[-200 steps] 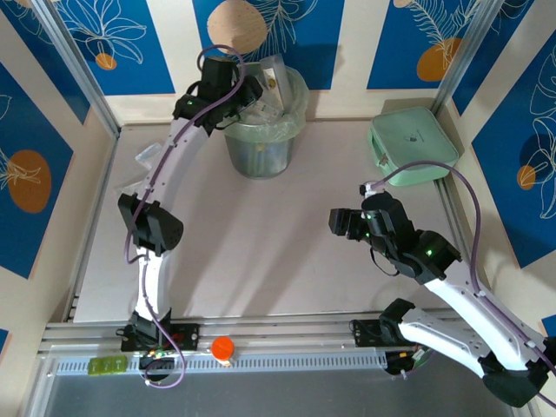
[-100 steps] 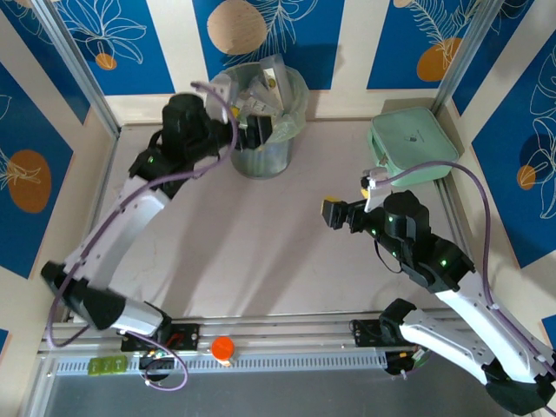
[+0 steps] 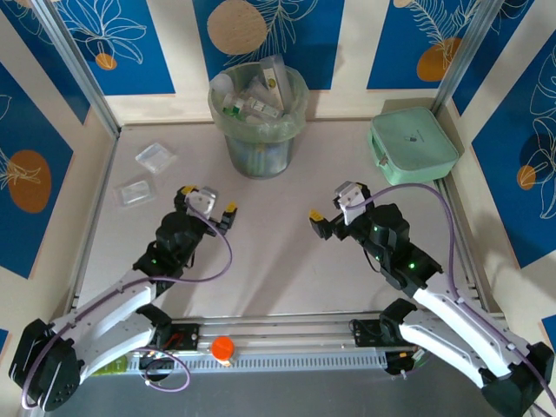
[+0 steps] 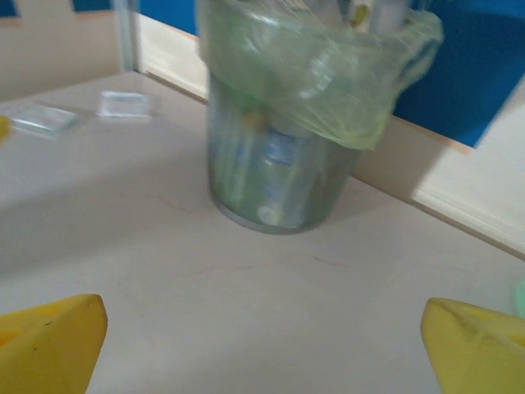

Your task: Put the plastic bottles in the bin

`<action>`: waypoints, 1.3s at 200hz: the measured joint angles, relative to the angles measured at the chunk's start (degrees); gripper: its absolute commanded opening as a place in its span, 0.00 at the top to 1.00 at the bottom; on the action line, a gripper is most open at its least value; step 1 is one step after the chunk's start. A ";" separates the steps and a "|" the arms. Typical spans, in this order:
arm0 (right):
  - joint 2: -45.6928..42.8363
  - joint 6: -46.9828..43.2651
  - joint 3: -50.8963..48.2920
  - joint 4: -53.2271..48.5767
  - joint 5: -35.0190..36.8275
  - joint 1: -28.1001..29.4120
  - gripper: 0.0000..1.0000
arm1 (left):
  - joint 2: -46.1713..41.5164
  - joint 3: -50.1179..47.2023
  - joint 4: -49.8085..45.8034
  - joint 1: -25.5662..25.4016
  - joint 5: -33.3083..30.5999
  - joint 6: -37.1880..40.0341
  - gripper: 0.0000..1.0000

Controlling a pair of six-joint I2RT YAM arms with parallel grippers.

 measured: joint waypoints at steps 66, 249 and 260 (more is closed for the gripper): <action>7.04 5.20 -14.91 15.93 -1.46 -22.69 0.01 | 6.49 -11.76 10.29 14.84 -7.50 1.44 0.01; 47.30 17.79 -14.05 50.56 -18.21 -37.73 0.01 | 40.46 -3.17 36.13 25.51 4.74 -6.64 0.01; 47.32 16.85 -11.13 49.75 -17.75 -35.95 0.01 | 40.44 -3.15 35.10 25.86 4.76 -6.82 0.01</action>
